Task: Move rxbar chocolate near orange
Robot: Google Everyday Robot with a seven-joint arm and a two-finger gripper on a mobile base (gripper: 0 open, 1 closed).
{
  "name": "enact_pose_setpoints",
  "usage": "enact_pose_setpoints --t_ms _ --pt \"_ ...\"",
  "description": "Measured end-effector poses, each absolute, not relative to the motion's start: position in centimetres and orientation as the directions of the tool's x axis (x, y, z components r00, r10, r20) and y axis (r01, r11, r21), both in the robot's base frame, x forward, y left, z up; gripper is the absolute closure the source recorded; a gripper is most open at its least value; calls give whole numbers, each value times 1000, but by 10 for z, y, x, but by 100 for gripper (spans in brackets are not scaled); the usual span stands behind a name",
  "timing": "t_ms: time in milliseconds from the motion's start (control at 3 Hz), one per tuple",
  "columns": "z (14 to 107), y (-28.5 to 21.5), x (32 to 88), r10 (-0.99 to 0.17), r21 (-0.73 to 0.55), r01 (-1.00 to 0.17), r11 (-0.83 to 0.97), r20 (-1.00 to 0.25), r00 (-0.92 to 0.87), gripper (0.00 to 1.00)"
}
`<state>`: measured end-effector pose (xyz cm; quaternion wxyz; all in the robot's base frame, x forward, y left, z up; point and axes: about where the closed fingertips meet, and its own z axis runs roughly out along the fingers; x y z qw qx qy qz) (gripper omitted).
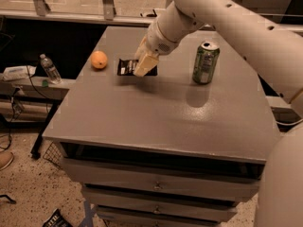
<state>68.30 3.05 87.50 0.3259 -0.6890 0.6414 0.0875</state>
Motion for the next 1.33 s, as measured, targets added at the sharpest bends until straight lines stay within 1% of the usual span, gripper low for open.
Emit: enact_pose_setpoints --t_ms 667,1333 --pt "854 54 709 -816 -306 -952 3 -551 175 100" --pt "838 65 727 -803 -279 -960 -12 -570 175 100"
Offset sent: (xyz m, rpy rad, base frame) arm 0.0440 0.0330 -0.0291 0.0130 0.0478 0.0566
